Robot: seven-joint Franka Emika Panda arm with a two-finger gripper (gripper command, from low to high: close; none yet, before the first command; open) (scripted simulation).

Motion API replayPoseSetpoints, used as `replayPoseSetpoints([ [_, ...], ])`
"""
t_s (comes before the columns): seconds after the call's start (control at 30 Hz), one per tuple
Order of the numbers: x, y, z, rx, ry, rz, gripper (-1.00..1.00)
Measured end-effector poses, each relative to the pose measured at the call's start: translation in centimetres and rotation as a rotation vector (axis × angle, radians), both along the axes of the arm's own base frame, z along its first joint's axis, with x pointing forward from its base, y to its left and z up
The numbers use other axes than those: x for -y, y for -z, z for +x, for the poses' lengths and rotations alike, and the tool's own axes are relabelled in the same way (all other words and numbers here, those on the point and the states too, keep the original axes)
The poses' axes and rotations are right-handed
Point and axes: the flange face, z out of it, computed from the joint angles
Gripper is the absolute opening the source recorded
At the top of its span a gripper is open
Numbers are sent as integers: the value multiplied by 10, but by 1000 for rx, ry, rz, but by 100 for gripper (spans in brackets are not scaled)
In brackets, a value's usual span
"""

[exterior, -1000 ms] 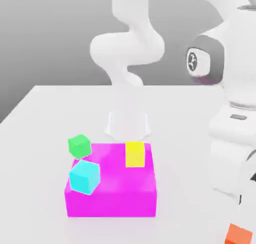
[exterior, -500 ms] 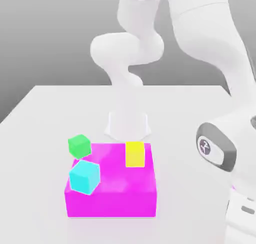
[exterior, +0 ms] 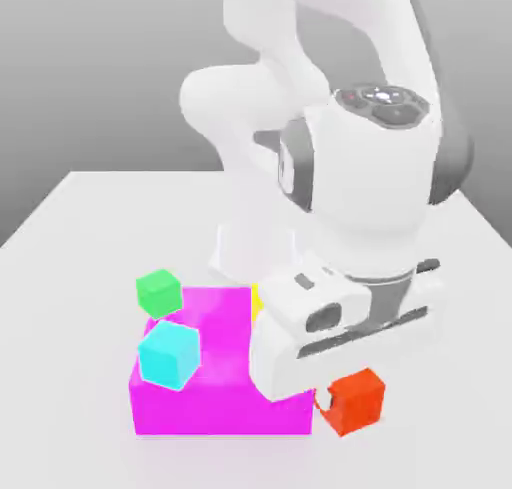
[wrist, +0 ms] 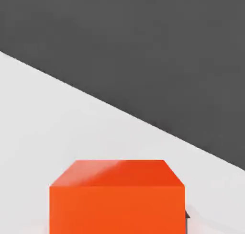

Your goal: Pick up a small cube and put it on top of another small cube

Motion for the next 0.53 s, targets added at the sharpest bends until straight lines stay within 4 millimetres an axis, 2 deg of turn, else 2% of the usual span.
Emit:
replayPoseSetpoints([
  [0.07, 45, -14, -17, 1, 174, 1, -100],
  [0.27, 116, -46, -79, 2, 590, 9, -100],
  [0.33, 125, -32, -88, 2, 648, 10, -100],
  [0.43, 128, 5, -90, 2, 664, 9, -100],
  [0.47, 128, 12, -91, 3, 666, 9, 100],
  [0.53, 128, 12, -91, 3, 666, 9, 100],
])
